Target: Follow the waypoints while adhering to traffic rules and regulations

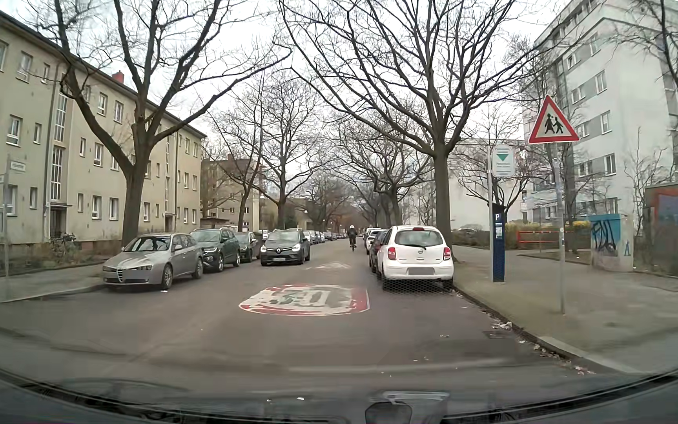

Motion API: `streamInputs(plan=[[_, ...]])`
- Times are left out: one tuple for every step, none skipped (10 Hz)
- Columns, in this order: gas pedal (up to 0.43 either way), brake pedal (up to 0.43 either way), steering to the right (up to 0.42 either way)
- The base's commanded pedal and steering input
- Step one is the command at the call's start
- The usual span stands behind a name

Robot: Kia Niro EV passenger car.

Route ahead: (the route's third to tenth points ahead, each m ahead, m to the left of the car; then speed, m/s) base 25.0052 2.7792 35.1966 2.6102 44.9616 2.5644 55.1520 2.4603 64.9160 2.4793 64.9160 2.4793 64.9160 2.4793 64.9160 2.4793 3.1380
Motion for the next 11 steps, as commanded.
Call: streamInputs(plan=[[0.000,0.213,-0.006],[0.000,0.213,-0.005],[0.000,0.213,-0.005],[0.000,0.213,-0.005],[0.000,0.213,-0.012],[0.000,0.213,-0.018],[0.000,0.213,-0.027],[0.000,0.207,-0.038],[0.000,0.207,-0.045],[0.000,0.207,-0.049],[0.000,0.207,-0.052]])
